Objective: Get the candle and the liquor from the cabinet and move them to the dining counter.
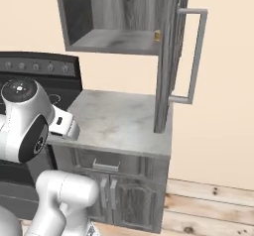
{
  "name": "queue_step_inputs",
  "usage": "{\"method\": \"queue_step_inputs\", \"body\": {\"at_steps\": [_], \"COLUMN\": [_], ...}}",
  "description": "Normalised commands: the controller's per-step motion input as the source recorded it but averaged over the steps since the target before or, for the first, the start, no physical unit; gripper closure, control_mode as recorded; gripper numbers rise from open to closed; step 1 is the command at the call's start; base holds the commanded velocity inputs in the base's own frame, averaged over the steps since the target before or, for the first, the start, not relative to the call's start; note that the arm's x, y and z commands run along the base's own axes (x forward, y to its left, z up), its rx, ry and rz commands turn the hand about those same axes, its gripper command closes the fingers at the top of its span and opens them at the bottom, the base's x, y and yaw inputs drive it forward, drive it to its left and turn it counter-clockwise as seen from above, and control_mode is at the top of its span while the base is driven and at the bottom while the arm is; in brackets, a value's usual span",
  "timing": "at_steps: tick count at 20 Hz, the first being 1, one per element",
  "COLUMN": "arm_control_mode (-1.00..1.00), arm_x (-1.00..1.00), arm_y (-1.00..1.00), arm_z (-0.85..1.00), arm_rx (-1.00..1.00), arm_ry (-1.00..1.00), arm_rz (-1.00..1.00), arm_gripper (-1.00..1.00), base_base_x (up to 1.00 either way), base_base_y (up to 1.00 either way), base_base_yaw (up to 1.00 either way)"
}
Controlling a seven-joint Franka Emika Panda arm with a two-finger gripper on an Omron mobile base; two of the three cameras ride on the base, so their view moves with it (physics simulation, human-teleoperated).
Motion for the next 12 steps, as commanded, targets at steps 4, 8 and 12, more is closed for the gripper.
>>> {"method": "queue_step_inputs", "body": {"at_steps": [4, 8, 12], "arm_control_mode": [1.0, 1.0, 1.0], "arm_x": [0.0, 0.0, 0.0], "arm_y": [0.0, 0.0, 0.0], "arm_z": [0.0, 0.0, 0.0], "arm_rx": [0.0, 0.0, 0.0], "arm_ry": [0.0, 0.0, 0.0], "arm_rz": [0.0, 0.0, 0.0], "arm_gripper": [-1.0, -1.0, -1.0], "base_base_x": [0.55, 0.54, 0.5], "base_base_y": [0.0, -0.01, -0.13], "base_base_yaw": [0.26, 0.12, -0.02]}}
